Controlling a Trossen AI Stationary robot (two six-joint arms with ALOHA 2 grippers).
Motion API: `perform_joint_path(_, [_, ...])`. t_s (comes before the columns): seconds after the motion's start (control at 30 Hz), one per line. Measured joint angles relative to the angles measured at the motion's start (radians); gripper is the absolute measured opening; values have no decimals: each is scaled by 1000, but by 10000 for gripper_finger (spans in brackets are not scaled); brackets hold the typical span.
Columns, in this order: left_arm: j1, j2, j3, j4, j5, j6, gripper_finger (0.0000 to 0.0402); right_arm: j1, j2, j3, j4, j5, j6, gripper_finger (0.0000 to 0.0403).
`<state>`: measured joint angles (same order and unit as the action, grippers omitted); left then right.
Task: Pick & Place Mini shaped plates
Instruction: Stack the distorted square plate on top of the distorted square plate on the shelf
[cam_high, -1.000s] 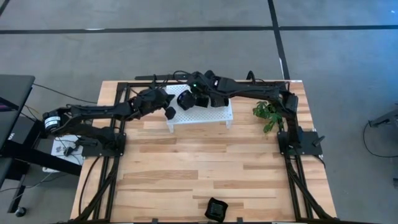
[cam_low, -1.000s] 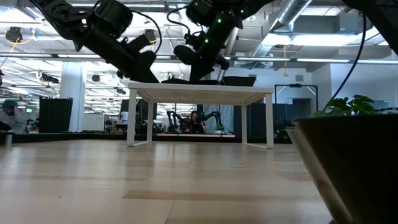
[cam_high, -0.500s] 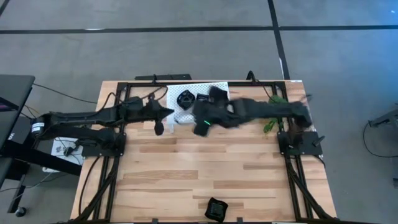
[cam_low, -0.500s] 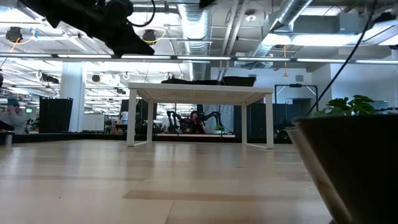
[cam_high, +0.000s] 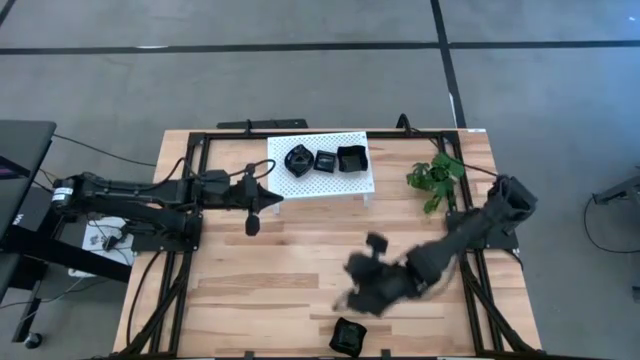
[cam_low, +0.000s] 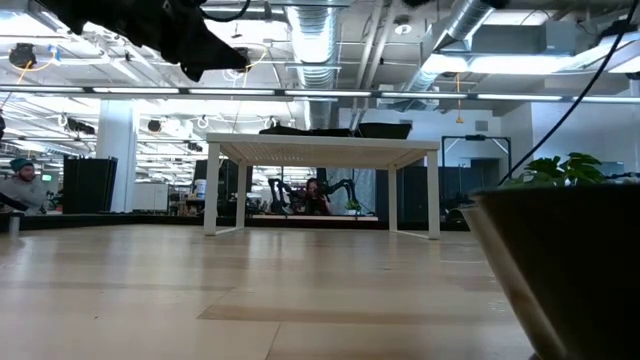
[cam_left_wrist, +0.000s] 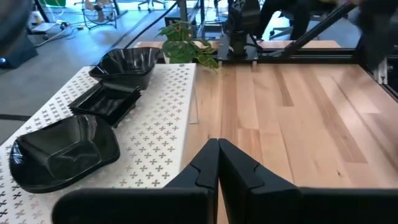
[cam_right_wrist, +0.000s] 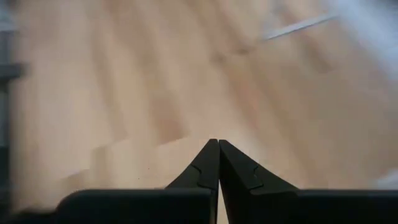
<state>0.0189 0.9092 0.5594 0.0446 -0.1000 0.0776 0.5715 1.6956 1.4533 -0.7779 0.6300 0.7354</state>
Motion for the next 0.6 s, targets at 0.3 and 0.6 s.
perform_joint_path(0.3, [0,-8,0,31,0,0,13,123,77,-105,359,-4,-50,0])
perform_joint_path(0.6, [0,-25,0,56,0,0,12,30,179,-92,542,-181,-115,16])
